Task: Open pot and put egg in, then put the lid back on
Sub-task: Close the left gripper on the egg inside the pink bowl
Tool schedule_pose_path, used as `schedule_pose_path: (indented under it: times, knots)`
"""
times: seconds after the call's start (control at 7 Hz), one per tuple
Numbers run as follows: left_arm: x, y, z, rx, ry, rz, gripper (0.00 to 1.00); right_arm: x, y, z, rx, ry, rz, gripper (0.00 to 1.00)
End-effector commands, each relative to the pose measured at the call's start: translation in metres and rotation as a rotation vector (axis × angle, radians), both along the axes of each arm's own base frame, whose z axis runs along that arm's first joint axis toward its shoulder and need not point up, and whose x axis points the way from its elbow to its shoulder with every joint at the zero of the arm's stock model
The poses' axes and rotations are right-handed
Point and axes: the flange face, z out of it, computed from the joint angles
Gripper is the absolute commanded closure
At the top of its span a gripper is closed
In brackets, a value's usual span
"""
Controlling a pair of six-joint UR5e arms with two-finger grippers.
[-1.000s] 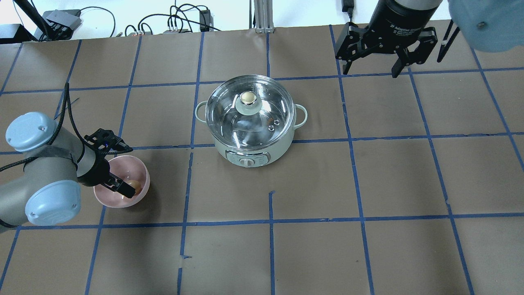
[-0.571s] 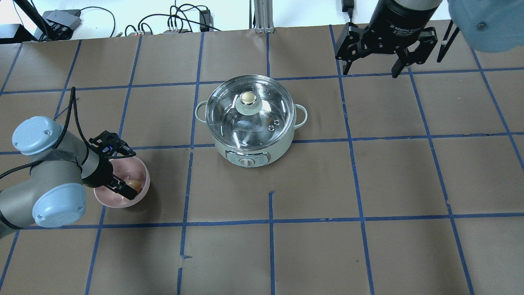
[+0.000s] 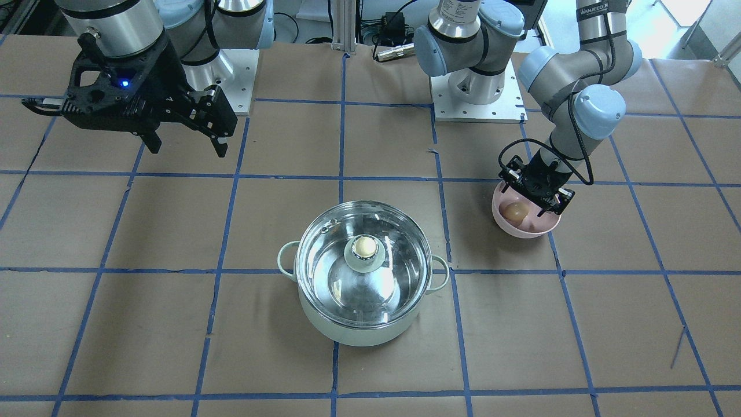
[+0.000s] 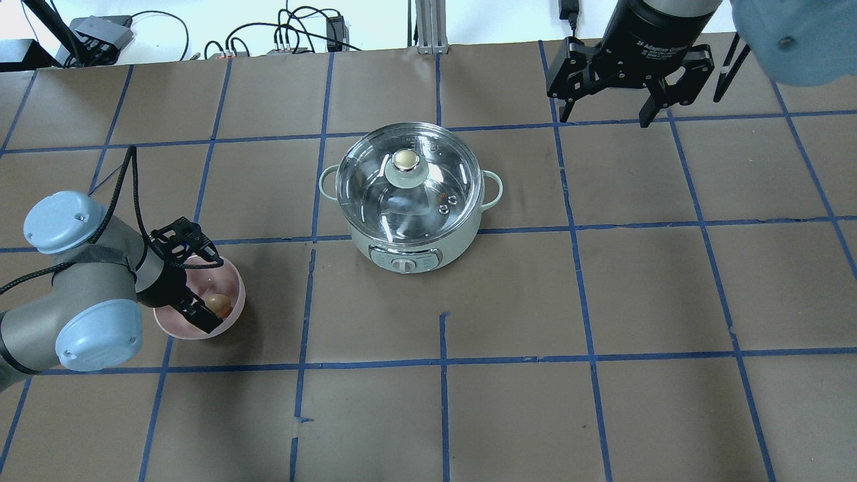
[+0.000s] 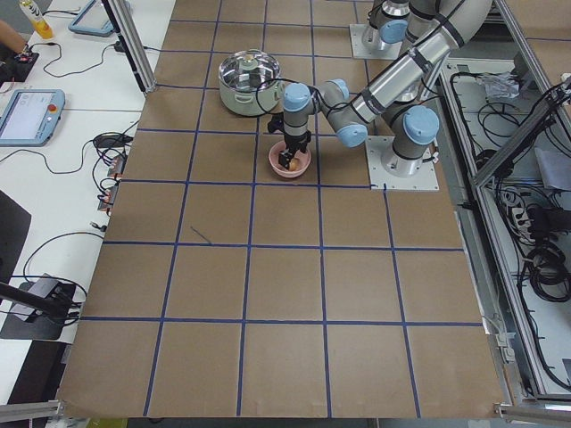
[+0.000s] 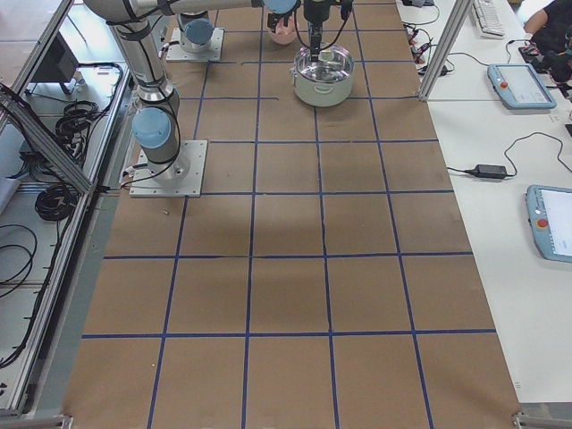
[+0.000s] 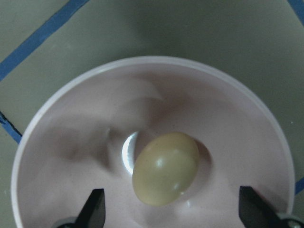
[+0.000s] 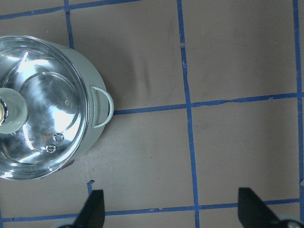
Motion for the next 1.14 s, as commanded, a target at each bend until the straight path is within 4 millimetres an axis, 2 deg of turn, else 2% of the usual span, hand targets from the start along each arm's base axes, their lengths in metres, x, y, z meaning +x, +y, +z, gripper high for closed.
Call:
schedule_pose_path:
  times: [0.0,0.14,0.71,1.0]
  knots:
    - [0.006,-0.014,-0.003,-0.061,-0.034,-0.135,0.01,0.000,0.001,0.000,0.000,0.004,0.000,0.00]
    - [0.008,-0.017,-0.015,-0.055,-0.030,-0.145,0.01,0.000,0.001,0.001,-0.002,0.002,0.000,0.00]
    - [0.007,-0.016,-0.021,-0.040,-0.022,-0.154,0.01,-0.002,0.000,0.001,-0.002,0.001,-0.003,0.00]
    - [-0.006,-0.017,-0.022,-0.038,-0.023,-0.186,0.01,0.000,0.000,0.000,0.000,-0.001,0.000,0.00]
